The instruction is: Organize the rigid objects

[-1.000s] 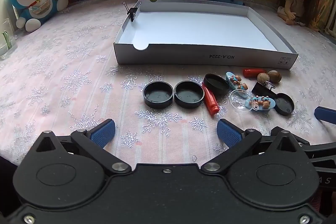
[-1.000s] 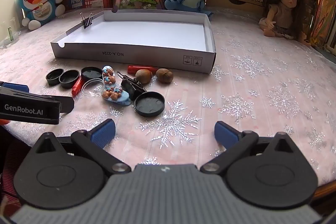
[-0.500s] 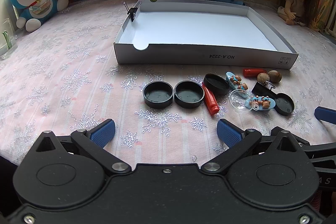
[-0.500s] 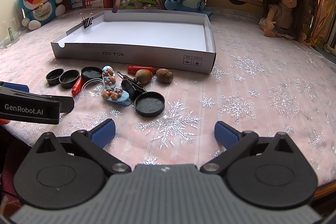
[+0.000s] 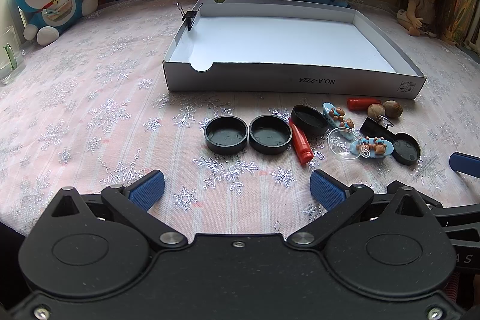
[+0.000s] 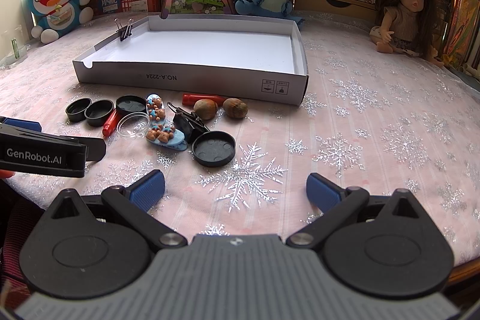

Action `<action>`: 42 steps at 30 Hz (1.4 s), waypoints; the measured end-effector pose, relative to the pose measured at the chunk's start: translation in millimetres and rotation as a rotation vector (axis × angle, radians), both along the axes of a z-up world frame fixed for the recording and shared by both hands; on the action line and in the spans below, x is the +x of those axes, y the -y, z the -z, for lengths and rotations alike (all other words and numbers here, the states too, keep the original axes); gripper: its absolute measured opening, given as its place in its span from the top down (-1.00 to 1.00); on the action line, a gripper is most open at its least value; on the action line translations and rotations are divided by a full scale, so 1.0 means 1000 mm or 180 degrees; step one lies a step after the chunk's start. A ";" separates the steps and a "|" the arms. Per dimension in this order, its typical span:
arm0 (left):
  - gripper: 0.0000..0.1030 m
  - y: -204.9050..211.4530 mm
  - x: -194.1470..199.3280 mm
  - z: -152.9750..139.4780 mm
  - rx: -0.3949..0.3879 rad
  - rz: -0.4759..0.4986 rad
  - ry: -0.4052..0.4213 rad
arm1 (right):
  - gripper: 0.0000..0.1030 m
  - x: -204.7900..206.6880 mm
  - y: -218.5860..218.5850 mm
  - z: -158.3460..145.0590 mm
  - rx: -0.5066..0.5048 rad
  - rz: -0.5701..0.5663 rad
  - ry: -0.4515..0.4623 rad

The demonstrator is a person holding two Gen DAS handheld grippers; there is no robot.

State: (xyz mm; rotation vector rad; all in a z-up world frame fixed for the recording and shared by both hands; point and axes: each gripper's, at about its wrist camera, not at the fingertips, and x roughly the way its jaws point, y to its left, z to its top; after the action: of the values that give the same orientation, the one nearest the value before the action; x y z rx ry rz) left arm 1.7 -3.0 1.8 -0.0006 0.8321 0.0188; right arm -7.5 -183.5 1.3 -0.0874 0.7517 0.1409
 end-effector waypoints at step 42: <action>-1.00 -0.009 -0.005 0.004 0.0008 0.0105 0.0203 | -1.00 -0.002 0.003 0.006 0.0064 -0.0053 0.0121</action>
State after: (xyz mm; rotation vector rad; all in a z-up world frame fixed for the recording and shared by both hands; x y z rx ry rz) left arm -2.9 5.6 -1.9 0.0149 0.7682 -0.0112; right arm -9.5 -186.4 -4.6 -0.0771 0.7117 0.1624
